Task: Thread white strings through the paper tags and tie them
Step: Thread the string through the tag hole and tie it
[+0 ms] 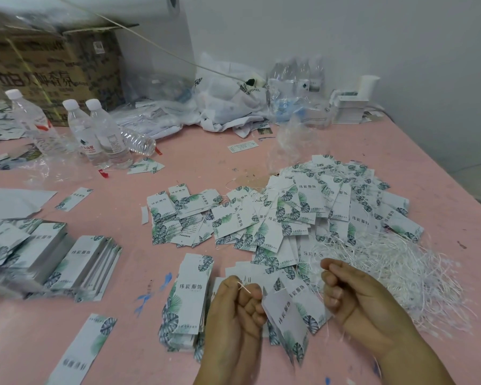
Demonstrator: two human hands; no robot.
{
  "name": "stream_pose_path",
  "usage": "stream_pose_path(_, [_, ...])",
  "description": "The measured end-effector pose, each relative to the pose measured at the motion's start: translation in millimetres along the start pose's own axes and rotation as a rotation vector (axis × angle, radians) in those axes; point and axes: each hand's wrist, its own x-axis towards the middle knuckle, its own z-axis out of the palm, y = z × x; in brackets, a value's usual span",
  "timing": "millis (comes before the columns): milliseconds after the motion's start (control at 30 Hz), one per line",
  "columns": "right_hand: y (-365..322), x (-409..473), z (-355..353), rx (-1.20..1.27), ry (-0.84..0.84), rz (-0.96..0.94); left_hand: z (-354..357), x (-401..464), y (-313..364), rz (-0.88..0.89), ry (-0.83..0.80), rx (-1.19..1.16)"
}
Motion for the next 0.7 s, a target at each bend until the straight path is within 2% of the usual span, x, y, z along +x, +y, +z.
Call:
stream_pose_path(100, [1.0, -1.0, 3.7, 0.054, -0.052, 0.023, 0.1, -2.2, -2.2, -0.008, -0.043, 0.027])
stream_pose_path(300, [12.9, -8.5, 17.0, -0.055, -0.108, -0.034, 3.6, -8.2, -12.5, 0.051, -0.156, 0.267])
stream_pose_path(467, [27.9, -15.9, 28.6, -0.166, -0.164, -0.09, 2.7, -8.2, -13.0, 0.098, -0.183, 0.292])
stream_pose_path(567, [33.9, -20.0, 33.0, -0.302, -0.145, -0.185, 1.1, -7.6, -11.8, 0.095, -0.177, 0.279])
stream_pose_path(700, [39.0, -21.7, 35.7, -0.504, -0.036, -0.328, -3.4, -6.3, -10.9, 0.12, -0.151, 0.338])
